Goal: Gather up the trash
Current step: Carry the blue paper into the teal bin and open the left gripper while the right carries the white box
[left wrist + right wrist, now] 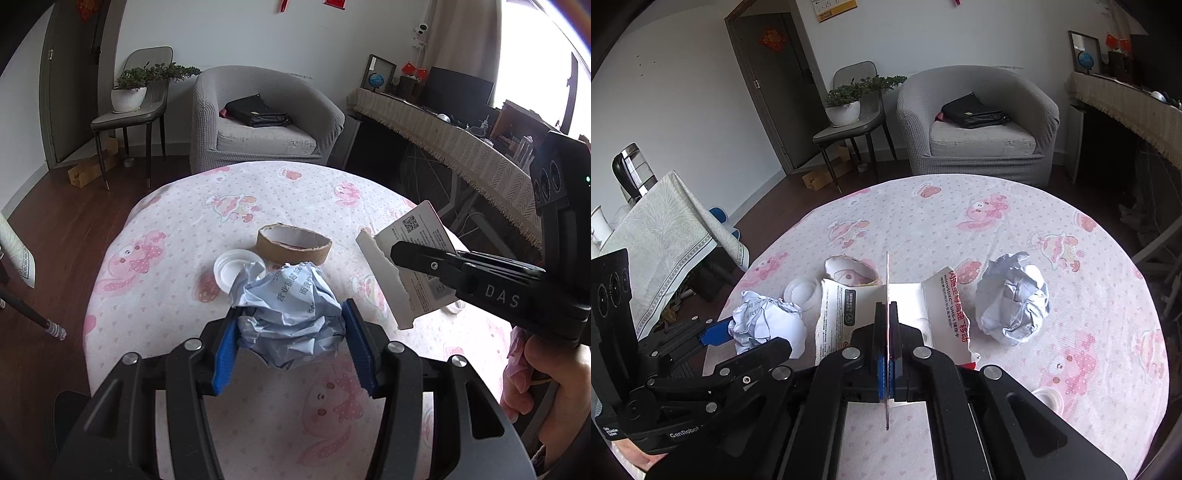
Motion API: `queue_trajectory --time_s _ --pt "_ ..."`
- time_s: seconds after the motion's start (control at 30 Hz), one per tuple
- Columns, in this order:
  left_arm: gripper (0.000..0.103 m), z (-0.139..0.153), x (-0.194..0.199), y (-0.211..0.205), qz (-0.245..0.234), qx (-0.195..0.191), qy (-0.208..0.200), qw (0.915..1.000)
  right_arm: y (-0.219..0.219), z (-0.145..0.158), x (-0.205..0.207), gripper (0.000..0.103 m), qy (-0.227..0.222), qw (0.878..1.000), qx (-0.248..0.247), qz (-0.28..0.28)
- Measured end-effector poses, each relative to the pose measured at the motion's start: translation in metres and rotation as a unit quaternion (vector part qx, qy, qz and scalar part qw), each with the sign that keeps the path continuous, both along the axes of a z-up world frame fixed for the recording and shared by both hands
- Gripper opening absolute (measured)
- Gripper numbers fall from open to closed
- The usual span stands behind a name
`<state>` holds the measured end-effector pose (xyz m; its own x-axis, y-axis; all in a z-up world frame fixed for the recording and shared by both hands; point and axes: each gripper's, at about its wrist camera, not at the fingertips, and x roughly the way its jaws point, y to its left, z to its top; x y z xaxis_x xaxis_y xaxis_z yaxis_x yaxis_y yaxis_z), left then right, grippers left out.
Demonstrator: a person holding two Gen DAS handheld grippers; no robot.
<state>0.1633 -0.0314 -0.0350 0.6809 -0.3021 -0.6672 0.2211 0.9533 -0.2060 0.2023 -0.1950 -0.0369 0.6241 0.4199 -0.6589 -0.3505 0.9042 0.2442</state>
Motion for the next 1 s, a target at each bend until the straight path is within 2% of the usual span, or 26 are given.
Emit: queue_trajectory --time_s 0.23,0.5,0.77,1.0 --pt "0.055 0.002 -0.027 0.019 0.012 0.010 0.000 0.9999 0.014 0.000 -0.028 0.001 0.000 1.000 0.002 0.006" --pt "0.056 0.001 -0.062 0.060 0.042 0.034 0.002 0.9985 0.041 -0.002 -0.061 0.001 -0.004 1.000 0.005 0.023" --pt "0.056 -0.003 -0.080 0.104 0.078 0.042 0.011 0.9960 0.082 0.002 -0.074 0.001 -0.007 0.998 0.016 0.059" --pt "0.056 -0.023 -0.085 0.135 0.093 0.054 0.033 0.9936 0.121 0.008 -0.074 0.001 -0.015 0.995 0.022 0.098"
